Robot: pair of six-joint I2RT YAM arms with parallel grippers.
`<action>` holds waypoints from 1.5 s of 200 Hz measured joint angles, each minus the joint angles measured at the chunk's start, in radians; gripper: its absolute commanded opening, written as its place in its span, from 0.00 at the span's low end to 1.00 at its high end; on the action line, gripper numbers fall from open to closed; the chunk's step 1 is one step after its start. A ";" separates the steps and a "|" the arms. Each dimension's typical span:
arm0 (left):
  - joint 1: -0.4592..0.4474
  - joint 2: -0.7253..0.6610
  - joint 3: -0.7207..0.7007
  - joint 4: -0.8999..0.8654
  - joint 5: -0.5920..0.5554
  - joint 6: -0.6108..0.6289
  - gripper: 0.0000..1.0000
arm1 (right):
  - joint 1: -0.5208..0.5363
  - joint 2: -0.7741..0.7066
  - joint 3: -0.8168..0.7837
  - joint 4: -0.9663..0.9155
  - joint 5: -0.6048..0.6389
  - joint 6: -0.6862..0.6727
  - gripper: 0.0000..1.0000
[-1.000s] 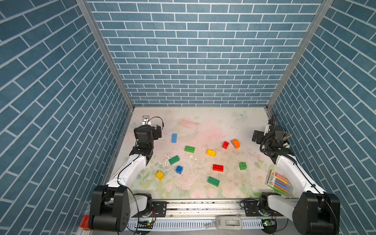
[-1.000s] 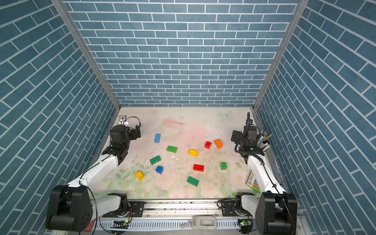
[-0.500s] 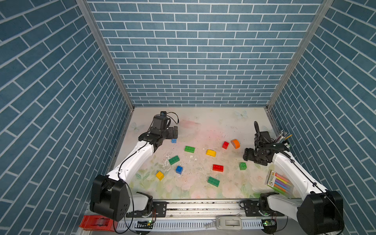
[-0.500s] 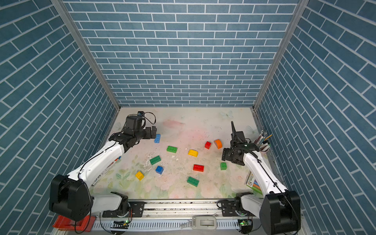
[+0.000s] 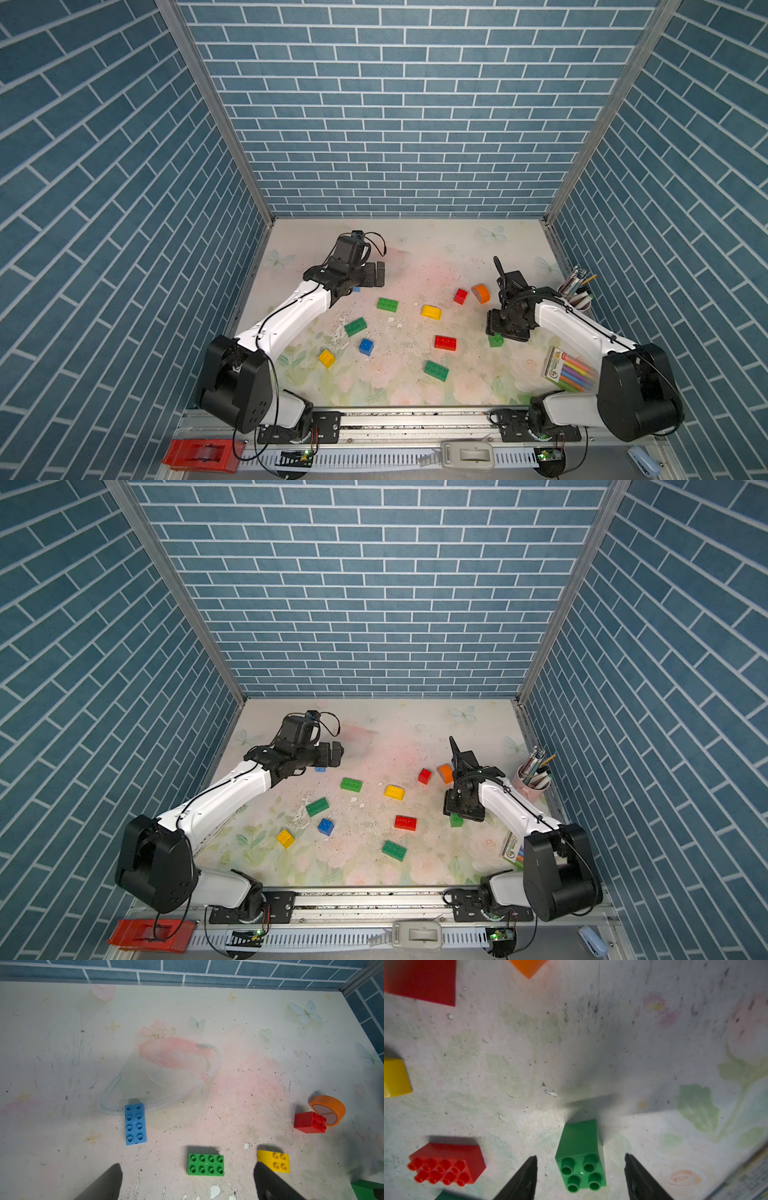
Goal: Assemble an ice cream with lego
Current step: Move the lego brick at the center of the board.
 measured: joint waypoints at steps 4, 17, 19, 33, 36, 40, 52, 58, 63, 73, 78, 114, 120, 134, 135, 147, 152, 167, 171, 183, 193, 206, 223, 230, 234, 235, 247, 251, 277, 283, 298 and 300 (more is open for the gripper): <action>-0.001 0.000 0.000 0.000 0.000 0.000 0.99 | 0.005 0.008 0.000 0.002 0.002 -0.002 0.61; -0.002 0.000 0.000 0.000 0.002 -0.003 1.00 | 0.017 0.023 0.000 0.010 0.005 0.002 0.55; -0.002 0.000 0.000 0.000 0.003 -0.003 1.00 | 0.019 0.024 0.000 0.011 0.006 0.003 0.54; -0.003 0.000 -0.002 0.001 0.003 -0.007 1.00 | 0.033 0.039 0.000 0.018 0.011 0.004 0.46; -0.003 0.000 -0.002 0.001 0.003 -0.007 0.99 | 0.035 0.040 0.000 0.019 0.013 0.010 0.44; -0.003 0.000 -0.003 0.001 0.002 -0.008 1.00 | 0.039 0.043 0.000 0.020 0.014 0.007 0.42; -0.003 0.000 -0.007 0.000 0.002 -0.011 1.00 | 0.051 0.053 0.000 0.025 0.017 0.011 0.33; -0.003 0.000 -0.009 0.000 0.002 -0.011 1.00 | 0.056 0.058 0.000 0.027 0.018 0.021 0.30; -0.003 0.000 -0.010 0.000 0.002 -0.011 1.00 | 0.061 0.060 0.003 0.026 0.021 0.026 0.29; -0.003 0.000 -0.010 0.000 0.002 -0.011 1.00 | 0.068 0.065 0.009 0.028 0.023 0.025 0.28; -0.003 0.000 -0.010 0.000 0.002 -0.011 1.00 | 0.071 0.071 0.013 0.029 0.025 0.027 0.27; -0.003 0.000 -0.010 0.000 -0.001 -0.011 1.00 | 0.114 0.134 0.070 0.038 0.029 0.029 0.22; -0.003 0.000 -0.010 0.000 -0.001 -0.011 0.99 | 0.122 0.150 0.084 0.041 0.029 0.029 0.22; -0.003 0.000 -0.011 0.000 -0.002 -0.011 1.00 | 0.138 0.187 0.120 0.046 0.029 0.029 0.21; -0.003 0.000 -0.011 0.000 -0.002 -0.011 1.00 | 0.139 0.189 0.122 0.047 0.029 0.029 0.21; -0.003 0.000 -0.014 0.001 -0.002 -0.011 1.00 | 0.154 0.216 0.149 0.056 0.029 0.029 0.21; -0.003 0.000 -0.016 0.001 -0.002 -0.012 1.00 | 0.160 0.225 0.160 0.061 0.029 0.029 0.21; -0.003 0.000 -0.027 0.001 -0.002 -0.014 1.00 | 0.179 0.249 0.184 0.068 0.028 0.029 0.21; -0.003 0.000 -0.028 0.000 -0.002 -0.015 1.00 | 0.184 0.255 0.190 0.069 0.028 0.029 0.21; -0.003 -0.001 -0.035 0.001 -0.002 -0.017 1.00 | 0.199 0.269 0.204 0.072 0.028 0.029 0.21; -0.003 -0.002 -0.040 0.001 -0.002 -0.018 1.00 | 0.208 0.276 0.211 0.073 0.029 0.029 0.21; -0.003 -0.004 -0.044 0.000 -0.002 -0.019 1.00 | 0.213 0.282 0.217 0.073 0.029 0.030 0.24; -0.003 -0.007 -0.048 0.001 -0.002 -0.019 1.00 | 0.215 0.289 0.227 0.068 0.029 0.032 0.35; -0.003 -0.009 -0.049 0.001 -0.002 -0.019 1.00 | 0.216 0.293 0.231 0.067 0.029 0.032 0.40; -0.003 -0.009 -0.050 0.001 -0.002 -0.019 1.00 | 0.216 0.295 0.233 0.066 0.029 0.032 0.43; -0.003 -0.010 -0.051 0.001 -0.002 -0.019 1.00 | 0.216 0.296 0.234 0.065 0.029 0.033 0.44; -0.003 -0.011 -0.053 0.001 -0.002 -0.019 0.99 | 0.217 0.302 0.239 0.065 0.027 0.034 0.52; -0.003 -0.012 -0.053 0.001 -0.002 -0.019 1.00 | 0.217 0.304 0.240 0.064 0.027 0.038 0.54; -0.003 -0.016 -0.053 0.001 -0.004 -0.019 1.00 | 0.218 0.306 0.254 0.044 0.027 0.048 0.63; -0.003 -0.017 -0.053 0.001 -0.004 -0.019 1.00 | 0.218 0.306 0.262 0.035 0.027 0.050 0.64; -0.003 -0.020 -0.053 0.001 -0.005 -0.019 0.99 | 0.218 0.306 0.292 0.006 0.028 0.053 0.66; -0.003 -0.021 -0.053 0.001 -0.005 -0.019 1.00 | 0.218 0.306 0.298 0.003 0.029 0.053 0.67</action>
